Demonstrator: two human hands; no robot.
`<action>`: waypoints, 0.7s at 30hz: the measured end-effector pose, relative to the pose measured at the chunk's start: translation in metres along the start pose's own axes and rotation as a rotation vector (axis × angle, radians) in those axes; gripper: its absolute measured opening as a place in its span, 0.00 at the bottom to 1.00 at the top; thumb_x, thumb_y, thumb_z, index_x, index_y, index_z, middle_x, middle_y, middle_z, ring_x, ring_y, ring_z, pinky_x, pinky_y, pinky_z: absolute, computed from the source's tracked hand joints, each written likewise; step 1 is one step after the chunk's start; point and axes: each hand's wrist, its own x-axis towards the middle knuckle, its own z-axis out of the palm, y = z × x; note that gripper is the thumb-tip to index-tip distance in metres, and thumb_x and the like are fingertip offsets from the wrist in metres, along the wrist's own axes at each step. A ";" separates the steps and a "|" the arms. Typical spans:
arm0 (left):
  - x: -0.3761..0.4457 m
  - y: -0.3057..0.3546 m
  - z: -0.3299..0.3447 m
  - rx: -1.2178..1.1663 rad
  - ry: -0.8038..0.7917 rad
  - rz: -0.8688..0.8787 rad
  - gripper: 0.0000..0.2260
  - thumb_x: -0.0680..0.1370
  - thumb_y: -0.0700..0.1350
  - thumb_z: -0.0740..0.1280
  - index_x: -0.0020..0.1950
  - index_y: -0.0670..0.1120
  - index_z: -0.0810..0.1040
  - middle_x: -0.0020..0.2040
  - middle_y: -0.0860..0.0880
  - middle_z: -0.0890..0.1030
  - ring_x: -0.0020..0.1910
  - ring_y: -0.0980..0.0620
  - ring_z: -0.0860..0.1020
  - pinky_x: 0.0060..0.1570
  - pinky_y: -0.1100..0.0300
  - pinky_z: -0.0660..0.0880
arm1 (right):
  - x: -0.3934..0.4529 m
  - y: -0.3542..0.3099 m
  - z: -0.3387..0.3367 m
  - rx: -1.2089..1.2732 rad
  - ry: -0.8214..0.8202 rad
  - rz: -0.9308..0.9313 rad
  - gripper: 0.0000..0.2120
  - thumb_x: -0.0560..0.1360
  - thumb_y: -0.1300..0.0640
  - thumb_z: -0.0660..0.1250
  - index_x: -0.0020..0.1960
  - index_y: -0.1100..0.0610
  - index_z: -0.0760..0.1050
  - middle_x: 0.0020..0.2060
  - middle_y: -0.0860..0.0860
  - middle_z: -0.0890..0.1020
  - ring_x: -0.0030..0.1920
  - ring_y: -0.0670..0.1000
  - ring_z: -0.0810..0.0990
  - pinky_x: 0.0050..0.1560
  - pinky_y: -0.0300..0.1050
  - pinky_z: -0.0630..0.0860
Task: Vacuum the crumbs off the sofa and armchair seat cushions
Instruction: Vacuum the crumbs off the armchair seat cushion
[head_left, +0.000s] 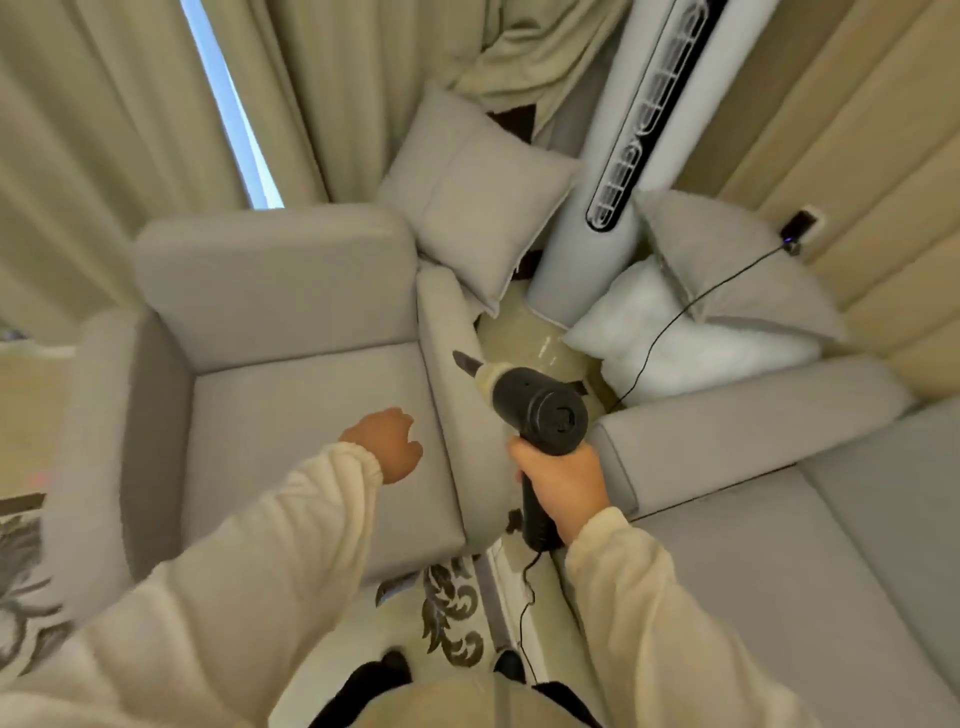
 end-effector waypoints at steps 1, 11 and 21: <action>-0.007 0.012 -0.012 0.001 -0.002 0.035 0.25 0.85 0.54 0.58 0.80 0.46 0.66 0.81 0.47 0.65 0.78 0.44 0.66 0.75 0.49 0.65 | -0.009 -0.012 -0.011 0.019 0.018 -0.005 0.07 0.73 0.57 0.77 0.48 0.60 0.83 0.35 0.56 0.83 0.39 0.56 0.81 0.46 0.52 0.82; -0.004 0.174 -0.102 0.080 -0.011 0.424 0.23 0.84 0.53 0.59 0.78 0.45 0.69 0.77 0.46 0.69 0.74 0.45 0.70 0.72 0.54 0.67 | -0.034 -0.049 -0.122 0.223 0.344 -0.001 0.06 0.73 0.57 0.79 0.47 0.56 0.84 0.36 0.55 0.85 0.40 0.57 0.83 0.46 0.53 0.84; 0.056 0.297 -0.029 0.192 -0.228 0.514 0.26 0.83 0.51 0.61 0.81 0.47 0.62 0.79 0.45 0.66 0.76 0.43 0.66 0.75 0.48 0.66 | 0.024 0.041 -0.200 0.390 0.468 0.222 0.08 0.73 0.56 0.78 0.50 0.55 0.84 0.40 0.60 0.87 0.42 0.58 0.85 0.49 0.54 0.84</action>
